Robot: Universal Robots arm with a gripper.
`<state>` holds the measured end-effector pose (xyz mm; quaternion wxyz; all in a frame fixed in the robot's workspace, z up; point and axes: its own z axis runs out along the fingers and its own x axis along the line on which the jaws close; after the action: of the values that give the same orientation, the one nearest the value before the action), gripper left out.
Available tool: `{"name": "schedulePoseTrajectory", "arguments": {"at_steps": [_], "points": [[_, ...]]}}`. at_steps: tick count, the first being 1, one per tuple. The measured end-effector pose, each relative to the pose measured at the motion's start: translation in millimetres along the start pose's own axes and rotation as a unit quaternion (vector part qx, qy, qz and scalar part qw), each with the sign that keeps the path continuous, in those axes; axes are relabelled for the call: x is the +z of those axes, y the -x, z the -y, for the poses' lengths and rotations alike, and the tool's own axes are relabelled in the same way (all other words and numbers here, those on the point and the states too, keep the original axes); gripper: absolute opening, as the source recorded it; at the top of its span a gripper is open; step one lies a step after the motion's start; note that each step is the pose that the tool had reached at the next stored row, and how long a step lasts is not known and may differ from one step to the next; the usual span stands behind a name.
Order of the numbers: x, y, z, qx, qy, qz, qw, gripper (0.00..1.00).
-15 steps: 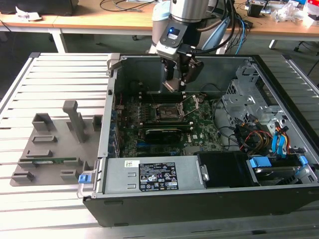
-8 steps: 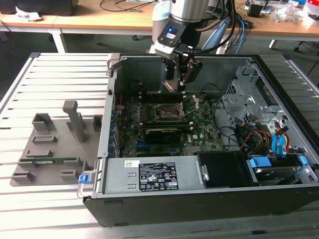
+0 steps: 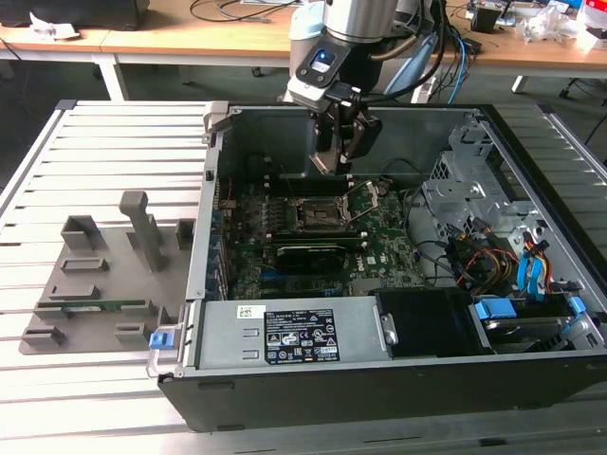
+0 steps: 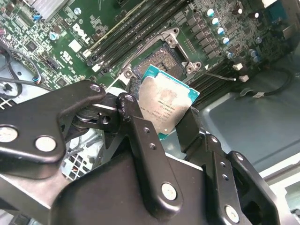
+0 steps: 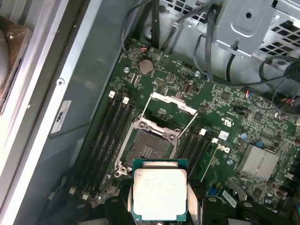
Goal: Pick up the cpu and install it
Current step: 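Place the cpu into insertion slot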
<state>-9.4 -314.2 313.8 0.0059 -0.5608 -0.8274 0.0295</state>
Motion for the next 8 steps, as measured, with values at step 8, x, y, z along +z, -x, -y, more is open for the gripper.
{"name": "schedulePoseTrajectory", "arguments": {"at_steps": [8], "points": [[0.1, 0.0, 0.0, 0.059, -0.0022, -0.0013, 0.9982, 0.55]]}}
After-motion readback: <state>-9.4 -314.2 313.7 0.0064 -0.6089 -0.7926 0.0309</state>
